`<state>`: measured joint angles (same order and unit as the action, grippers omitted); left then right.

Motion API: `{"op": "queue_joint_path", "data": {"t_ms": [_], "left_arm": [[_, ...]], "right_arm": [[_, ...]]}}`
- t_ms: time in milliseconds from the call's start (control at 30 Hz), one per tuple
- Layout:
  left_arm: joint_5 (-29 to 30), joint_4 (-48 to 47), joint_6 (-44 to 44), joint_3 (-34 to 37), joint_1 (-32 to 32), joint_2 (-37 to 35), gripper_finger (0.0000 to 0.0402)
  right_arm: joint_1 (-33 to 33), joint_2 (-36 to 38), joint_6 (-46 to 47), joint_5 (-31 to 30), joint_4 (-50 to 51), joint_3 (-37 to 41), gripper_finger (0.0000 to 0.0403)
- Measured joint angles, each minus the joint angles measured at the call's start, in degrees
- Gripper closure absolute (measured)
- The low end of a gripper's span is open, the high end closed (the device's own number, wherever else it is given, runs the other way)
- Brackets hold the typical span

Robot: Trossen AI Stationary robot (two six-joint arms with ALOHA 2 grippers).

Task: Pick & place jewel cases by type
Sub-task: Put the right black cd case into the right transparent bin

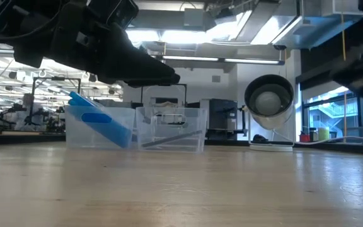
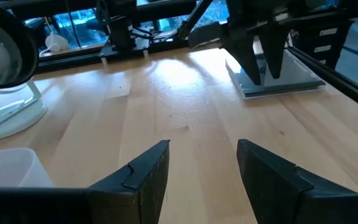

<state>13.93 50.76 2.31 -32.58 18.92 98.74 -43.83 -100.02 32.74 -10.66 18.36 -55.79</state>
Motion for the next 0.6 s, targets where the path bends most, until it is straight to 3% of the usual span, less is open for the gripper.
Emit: {"op": "queue_joint_path", "data": {"t_ms": [367,600], "left_arm": [[0.00,0.00,0.00,0.00,0.00,0.00,0.0215],[-0.02,-0.02,0.00,0.00,-0.01,0.00,0.0215]], "right_arm": [[0.00,-2.71,-0.08,-0.10,-0.99,-0.03,0.0263],[0.25,-2.78,-2.44,-8.39,1.21,-0.04,0.0263]]}}
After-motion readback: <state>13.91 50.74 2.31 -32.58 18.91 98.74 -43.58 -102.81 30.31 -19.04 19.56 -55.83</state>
